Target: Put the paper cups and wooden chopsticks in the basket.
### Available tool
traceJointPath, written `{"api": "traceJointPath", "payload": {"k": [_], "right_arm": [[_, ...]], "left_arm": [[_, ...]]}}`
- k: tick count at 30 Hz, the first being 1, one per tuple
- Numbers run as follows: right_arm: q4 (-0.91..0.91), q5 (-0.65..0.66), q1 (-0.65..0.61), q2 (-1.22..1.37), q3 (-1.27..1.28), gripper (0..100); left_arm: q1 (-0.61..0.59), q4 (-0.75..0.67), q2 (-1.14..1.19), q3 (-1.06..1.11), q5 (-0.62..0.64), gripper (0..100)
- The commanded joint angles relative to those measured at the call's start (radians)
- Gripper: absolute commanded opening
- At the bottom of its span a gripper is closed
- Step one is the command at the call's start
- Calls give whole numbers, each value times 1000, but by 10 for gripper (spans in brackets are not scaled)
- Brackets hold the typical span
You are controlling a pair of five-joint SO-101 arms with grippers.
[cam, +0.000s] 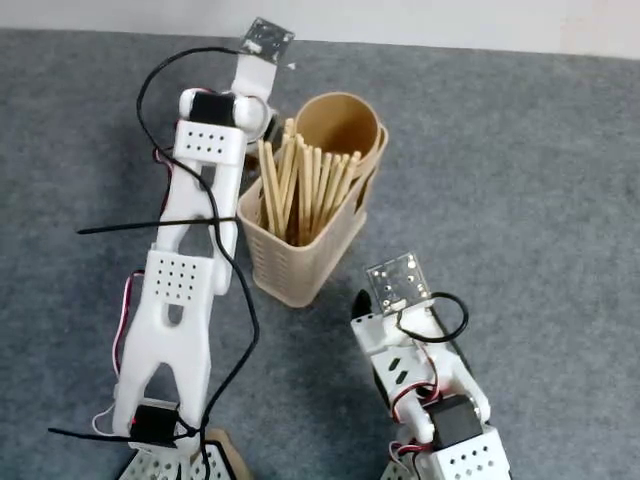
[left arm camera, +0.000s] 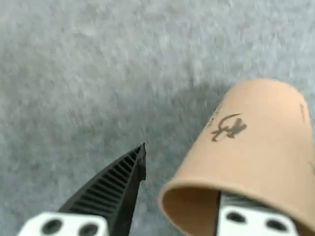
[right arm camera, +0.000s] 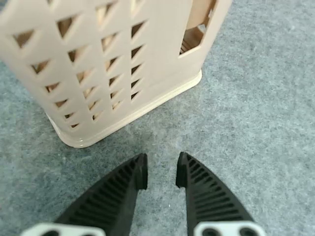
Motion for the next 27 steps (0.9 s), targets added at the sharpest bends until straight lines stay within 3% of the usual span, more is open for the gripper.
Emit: {"api": "traceJointPath", "payload": {"k": [1,10,13,20,27], "right_arm": [[4,-9,10,-13,137,109],[5,-9,10,-13,137,109],[5,-9,10,-13,137,109],[5,-9,12,-13,137,109],[5,-9,12,-13,137,109]], "left_arm": [[-22,64,-27,-42,52,238],[-71,64,-18,-5,68,238],[-70,-25,-18,36,66,242],[-56,-172,-18,226,-107,233],[-59,-192,-22,196,-230,40]]}}
